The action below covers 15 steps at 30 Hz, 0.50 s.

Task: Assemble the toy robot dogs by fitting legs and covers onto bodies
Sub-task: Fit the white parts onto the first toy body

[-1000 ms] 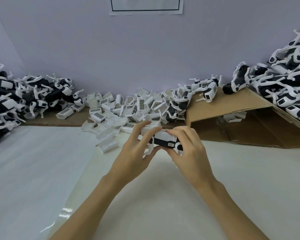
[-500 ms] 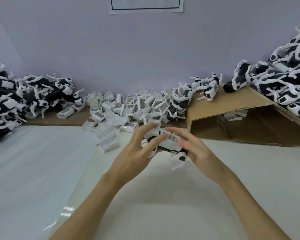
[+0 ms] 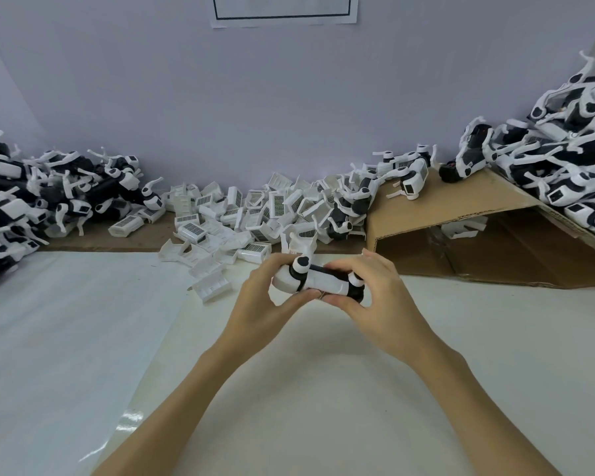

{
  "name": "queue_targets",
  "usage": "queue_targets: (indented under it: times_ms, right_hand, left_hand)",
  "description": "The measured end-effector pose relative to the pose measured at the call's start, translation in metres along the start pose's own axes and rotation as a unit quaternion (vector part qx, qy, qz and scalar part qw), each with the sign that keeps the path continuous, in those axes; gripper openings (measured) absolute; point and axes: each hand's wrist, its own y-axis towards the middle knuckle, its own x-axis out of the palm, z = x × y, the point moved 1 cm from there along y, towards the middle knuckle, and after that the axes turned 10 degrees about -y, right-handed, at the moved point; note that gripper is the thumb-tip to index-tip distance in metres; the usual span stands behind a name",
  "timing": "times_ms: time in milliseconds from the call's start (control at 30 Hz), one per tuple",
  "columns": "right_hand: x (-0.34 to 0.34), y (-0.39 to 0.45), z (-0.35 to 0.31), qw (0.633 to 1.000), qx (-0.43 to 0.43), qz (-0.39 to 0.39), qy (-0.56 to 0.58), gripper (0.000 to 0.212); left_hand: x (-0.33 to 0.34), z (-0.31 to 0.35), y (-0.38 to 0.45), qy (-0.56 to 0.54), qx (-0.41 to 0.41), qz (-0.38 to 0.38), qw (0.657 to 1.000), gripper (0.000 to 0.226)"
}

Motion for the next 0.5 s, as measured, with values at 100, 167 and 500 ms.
queue_targets:
  times_ms: [100,167,500]
  right_hand:
    - [-0.001,0.0,-0.001,1.0,-0.008,0.025,0.0,0.035]
    - [-0.004,0.001,-0.002,1.0,-0.005,0.031,0.002,0.038]
    - [0.015,0.0,-0.01,0.993,-0.039,0.042,-0.107,0.058]
  left_hand:
    - [-0.003,0.003,0.002,-0.007,-0.016,-0.004,1.0,0.035]
    - [-0.003,0.003,0.002,0.003,-0.006,0.001,1.0,0.035]
    - [0.009,0.012,-0.001,-0.093,-0.109,0.084,0.986,0.02]
